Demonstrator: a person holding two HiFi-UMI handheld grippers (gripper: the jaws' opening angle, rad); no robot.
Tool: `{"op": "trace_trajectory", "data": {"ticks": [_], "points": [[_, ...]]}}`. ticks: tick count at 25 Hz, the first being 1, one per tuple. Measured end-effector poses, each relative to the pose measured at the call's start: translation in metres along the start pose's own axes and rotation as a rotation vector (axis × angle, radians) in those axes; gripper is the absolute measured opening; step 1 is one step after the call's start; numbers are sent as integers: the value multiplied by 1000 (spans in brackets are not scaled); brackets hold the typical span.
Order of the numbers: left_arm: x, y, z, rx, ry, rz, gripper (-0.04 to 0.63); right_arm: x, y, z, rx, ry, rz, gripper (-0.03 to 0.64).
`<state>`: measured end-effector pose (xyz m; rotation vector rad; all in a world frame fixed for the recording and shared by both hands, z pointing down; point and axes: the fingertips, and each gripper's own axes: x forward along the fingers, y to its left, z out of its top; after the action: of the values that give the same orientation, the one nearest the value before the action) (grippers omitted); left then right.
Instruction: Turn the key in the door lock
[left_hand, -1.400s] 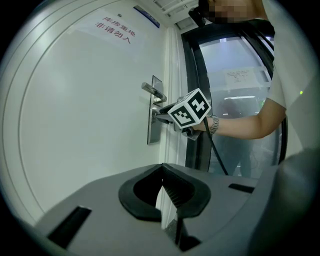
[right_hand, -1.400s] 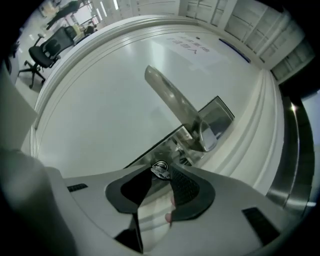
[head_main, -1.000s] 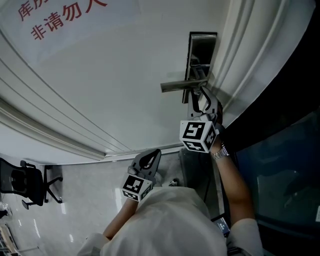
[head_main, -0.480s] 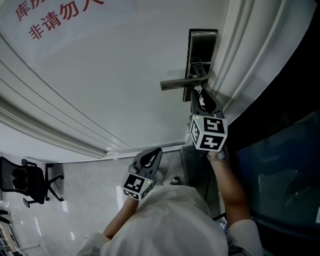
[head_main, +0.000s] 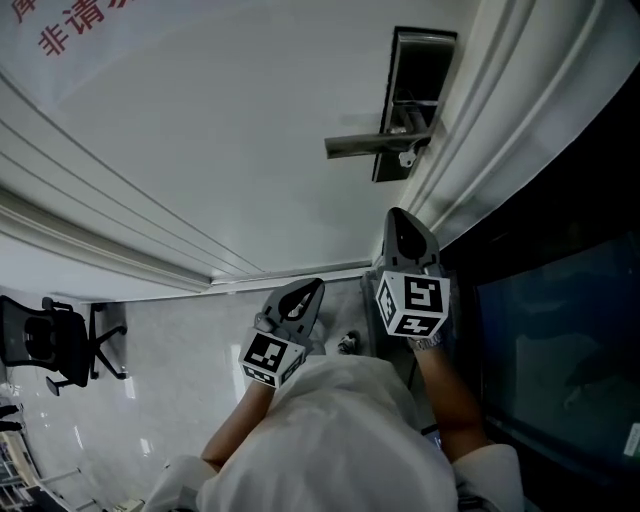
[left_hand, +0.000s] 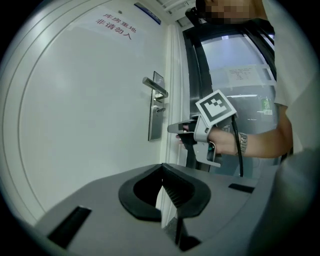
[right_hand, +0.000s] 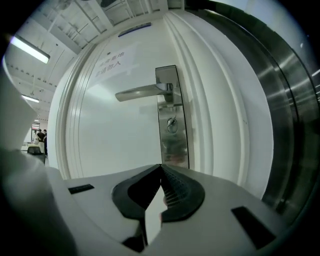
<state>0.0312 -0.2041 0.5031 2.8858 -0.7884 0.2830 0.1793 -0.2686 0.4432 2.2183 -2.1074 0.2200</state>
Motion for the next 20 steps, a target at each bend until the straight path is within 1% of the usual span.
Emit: {"op": "trace_trajectory", "data": {"ticks": [7, 11, 16, 20], "points": [[9, 2, -6, 2, 13, -13, 6, -29, 13, -43, -31, -19, -14, 5], [11, 3, -13, -1, 23, -19, 6, -41, 27, -64, 8, -14, 45, 5], [11, -4, -42, -41, 73, -42, 6, -57, 44, -106, 64, 66, 133, 5], [16, -7, -65, -68, 98, -46, 6, -64, 43, -143, 86, 141, 162, 5]]}}
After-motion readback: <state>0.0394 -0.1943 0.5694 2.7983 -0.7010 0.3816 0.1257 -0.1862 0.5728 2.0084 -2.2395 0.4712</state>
